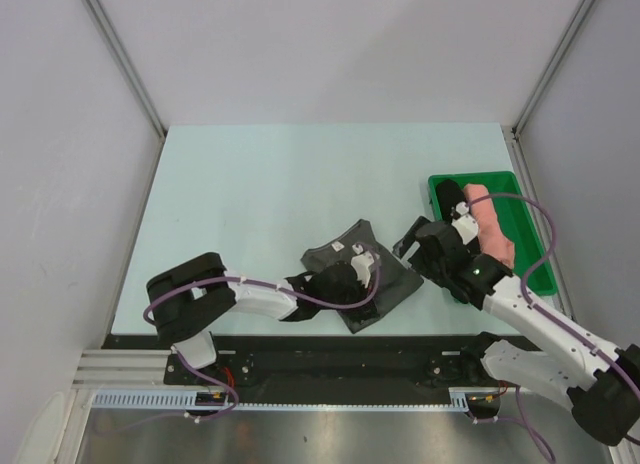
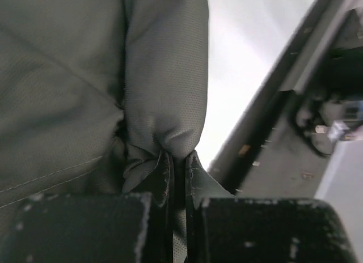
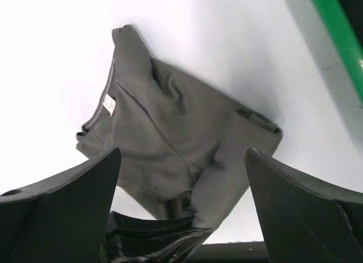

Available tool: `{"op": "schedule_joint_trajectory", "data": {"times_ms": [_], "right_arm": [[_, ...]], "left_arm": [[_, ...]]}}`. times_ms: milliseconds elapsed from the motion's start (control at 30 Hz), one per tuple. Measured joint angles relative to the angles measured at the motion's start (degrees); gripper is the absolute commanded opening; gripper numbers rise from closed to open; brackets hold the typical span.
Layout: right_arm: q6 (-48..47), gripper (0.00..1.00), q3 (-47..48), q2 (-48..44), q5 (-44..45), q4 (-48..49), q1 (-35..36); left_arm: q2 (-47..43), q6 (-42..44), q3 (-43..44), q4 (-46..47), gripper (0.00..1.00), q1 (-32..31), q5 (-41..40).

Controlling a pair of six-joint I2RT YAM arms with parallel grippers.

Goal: Roll the t-shirts
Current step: Roll the T-shirt to the center of the board.

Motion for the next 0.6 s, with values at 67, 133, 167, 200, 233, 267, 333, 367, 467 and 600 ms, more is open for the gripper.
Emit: {"op": "schedule_joint_trajectory", "data": {"times_ms": [67, 133, 167, 200, 233, 267, 333, 367, 467, 600], "right_arm": [[0.0, 0.94, -2.1, -3.0, 0.2, -0.4, 0.3], [0.2, 0.93, -3.7, -3.8, 0.4, -1.3, 1.4], [0.6, 0.93, -4.5, -3.9, 0.6, -1.8, 2.3], [1.0, 0.92, -5.2, -3.9, 0.7, -2.4, 3.3], [1.6, 0.91, -5.8, -3.9, 0.8, -3.0, 4.2], [2.4, 0.91, -6.3, -4.0, 0.9, -3.9, 5.0], [3.9, 0.90, -7.1, -4.3, 1.1, -5.4, 6.3], [4.8, 0.89, -7.5, -4.8, 1.3, -5.9, 6.8], [7.4, 0.83, -9.2, -6.6, 1.7, -7.0, 8.0], [10.2, 0.70, -11.8, -7.7, 1.6, -6.6, 8.6]], "left_arm": [[0.0, -6.4, -3.1, 4.8, 0.00, 0.7, 3.5], [0.0, -10.0, -4.6, 7.3, 0.00, 1.5, 5.1], [0.0, -12.4, -5.6, 8.8, 0.00, 2.1, 6.2], [0.1, -14.6, -6.6, 10.3, 0.00, 2.6, 7.2], [0.2, -16.6, -7.3, 11.4, 0.00, 3.2, 8.0], [0.3, -18.4, -7.9, 12.4, 0.00, 3.8, 8.8], [0.5, -21.0, -8.7, 13.7, 0.00, 4.9, 10.1], [0.5, -22.3, -9.0, 14.0, 0.00, 5.5, 10.8], [0.5, -24.8, -9.4, 14.0, 0.00, 7.4, 12.9], [1.2, -26.2, -9.3, 13.6, 0.00, 9.6, 16.1]]}}
